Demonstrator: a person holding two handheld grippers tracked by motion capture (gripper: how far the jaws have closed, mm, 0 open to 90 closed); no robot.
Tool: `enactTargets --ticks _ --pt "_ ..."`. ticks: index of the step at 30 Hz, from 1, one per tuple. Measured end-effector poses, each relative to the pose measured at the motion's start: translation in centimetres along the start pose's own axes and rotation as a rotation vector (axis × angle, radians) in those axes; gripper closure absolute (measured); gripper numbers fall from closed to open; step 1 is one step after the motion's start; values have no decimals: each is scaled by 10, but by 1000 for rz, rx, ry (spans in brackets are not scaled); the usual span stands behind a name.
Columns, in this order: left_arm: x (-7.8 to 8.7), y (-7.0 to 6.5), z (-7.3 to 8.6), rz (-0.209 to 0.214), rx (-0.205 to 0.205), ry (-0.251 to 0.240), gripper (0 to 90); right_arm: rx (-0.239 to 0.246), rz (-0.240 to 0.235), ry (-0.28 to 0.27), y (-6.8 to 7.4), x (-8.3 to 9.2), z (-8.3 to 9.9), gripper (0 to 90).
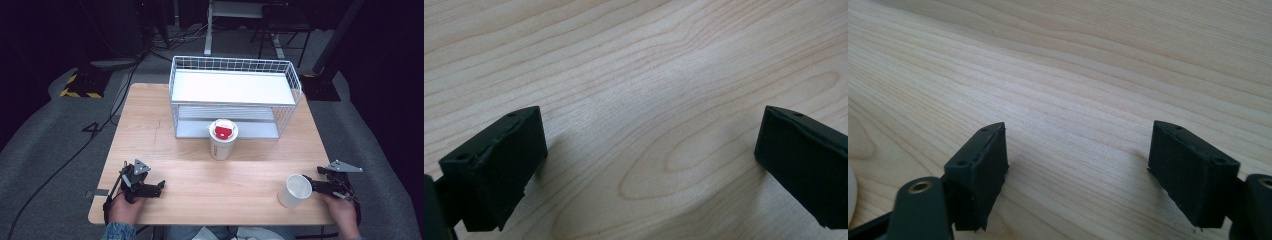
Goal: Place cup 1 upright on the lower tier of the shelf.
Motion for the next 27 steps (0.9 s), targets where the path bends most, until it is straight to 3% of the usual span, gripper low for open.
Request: enactTargets --ticks 27 --pt "-14 10 -12 -23 21 -3 7 -7 12 -1 0 1 0 264"
Point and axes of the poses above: each handheld gripper's, and its own axes: x roughly backward along the jaws, z roughly out of its underside, y roughly to its left, the point moved 7 cm from there along -x, roughly forward along the jaws, and after that the axes turned 8 degrees about -y, right-handed, at the moved point
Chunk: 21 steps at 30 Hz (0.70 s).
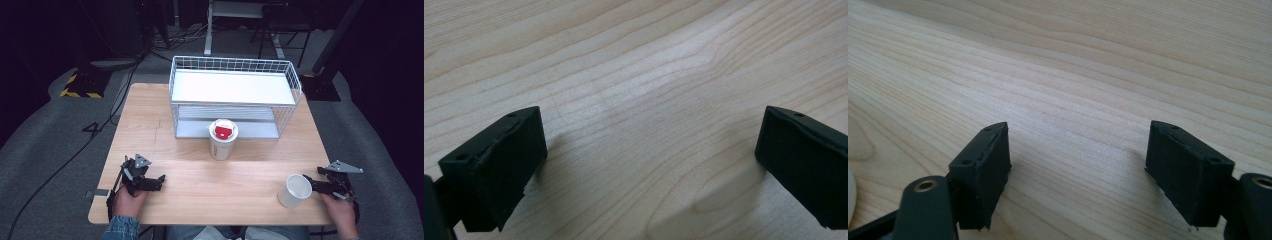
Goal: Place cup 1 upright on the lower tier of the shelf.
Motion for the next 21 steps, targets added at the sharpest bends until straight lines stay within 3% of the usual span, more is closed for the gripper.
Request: enactTargets --ticks 10,18,21 --pt "-2 3 -3 -22 12 -9 38 -8 31 3 -2 0 1 213" --pt "-4 4 -5 -23 16 -10 41 -7 38 -50 -1 7 -1 197" --pt "-6 4 -6 -25 16 -12 42 -21 35 -80 1 18 -4 197"
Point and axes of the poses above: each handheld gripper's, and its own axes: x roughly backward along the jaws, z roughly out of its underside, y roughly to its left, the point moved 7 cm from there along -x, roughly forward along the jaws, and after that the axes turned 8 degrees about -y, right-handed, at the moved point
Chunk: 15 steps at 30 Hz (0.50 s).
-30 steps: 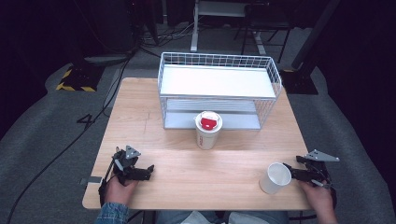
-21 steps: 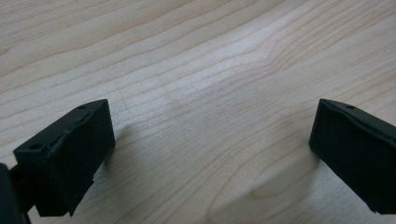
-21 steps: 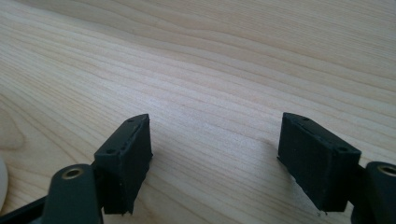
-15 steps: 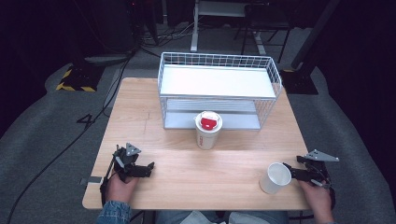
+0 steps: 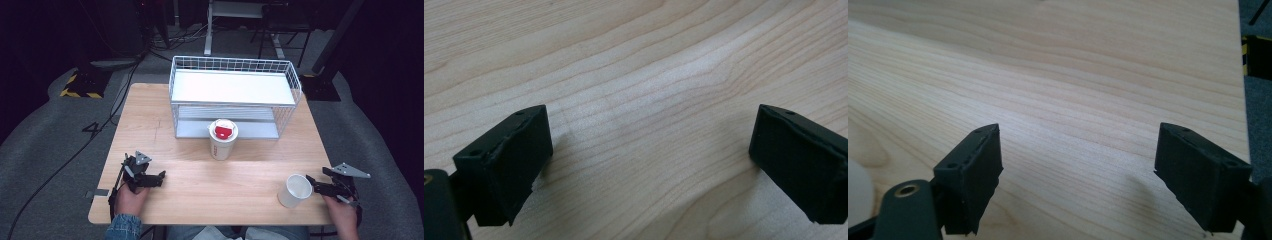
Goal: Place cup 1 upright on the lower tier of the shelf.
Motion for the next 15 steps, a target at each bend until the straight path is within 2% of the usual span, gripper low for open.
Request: enactTargets --ticks 8,15 --pt "-1 0 -1 3 -2 1 43 20 7 -65 7 27 -9 198" --pt "-1 0 -1 2 -6 0 49 31 0 -72 18 47 -8 198"
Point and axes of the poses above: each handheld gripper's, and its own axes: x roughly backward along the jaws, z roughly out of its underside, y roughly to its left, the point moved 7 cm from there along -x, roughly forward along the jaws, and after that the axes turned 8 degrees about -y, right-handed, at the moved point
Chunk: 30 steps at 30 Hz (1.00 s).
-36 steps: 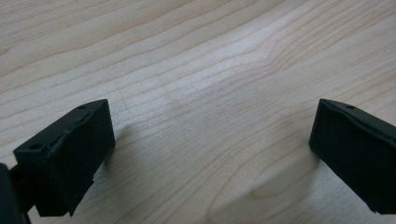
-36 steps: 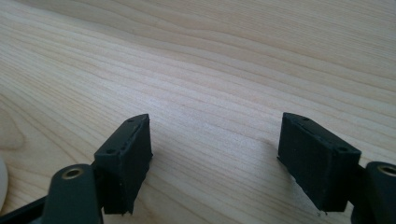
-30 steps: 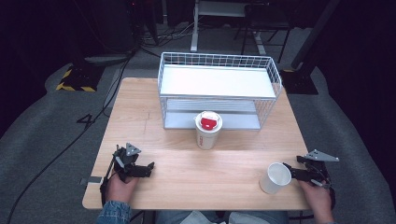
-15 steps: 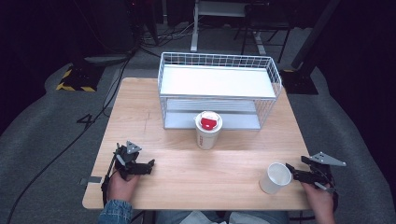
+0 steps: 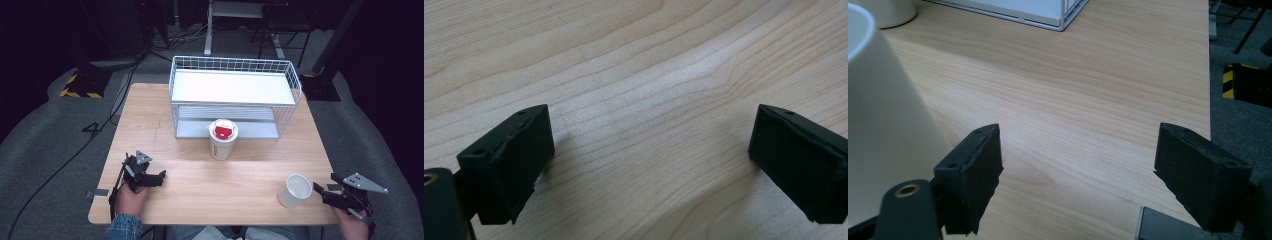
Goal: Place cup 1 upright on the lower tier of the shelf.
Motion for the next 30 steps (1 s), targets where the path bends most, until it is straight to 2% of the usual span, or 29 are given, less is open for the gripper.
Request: enactTargets --ticks 9,13,18,24,25,26,30 --pt "0 0 0 3 1 2 49 10 -29 -7 13 18 0 202" --pt "0 0 0 3 0 2 49 -5 -38 -4 16 23 3 203" --pt "0 0 0 3 0 1 50 6 -46 -13 21 30 2 203" --pt "0 0 0 3 0 -1 50 9 -92 -17 33 38 1 202" --pt "0 0 0 4 0 0 50 -17 -120 -23 37 39 1 203" --pt "0 0 0 5 0 -1 50 -23 -136 -24 39 39 1 203" --pt "0 0 0 6 -1 1 50 6 -168 -14 46 38 3 202"
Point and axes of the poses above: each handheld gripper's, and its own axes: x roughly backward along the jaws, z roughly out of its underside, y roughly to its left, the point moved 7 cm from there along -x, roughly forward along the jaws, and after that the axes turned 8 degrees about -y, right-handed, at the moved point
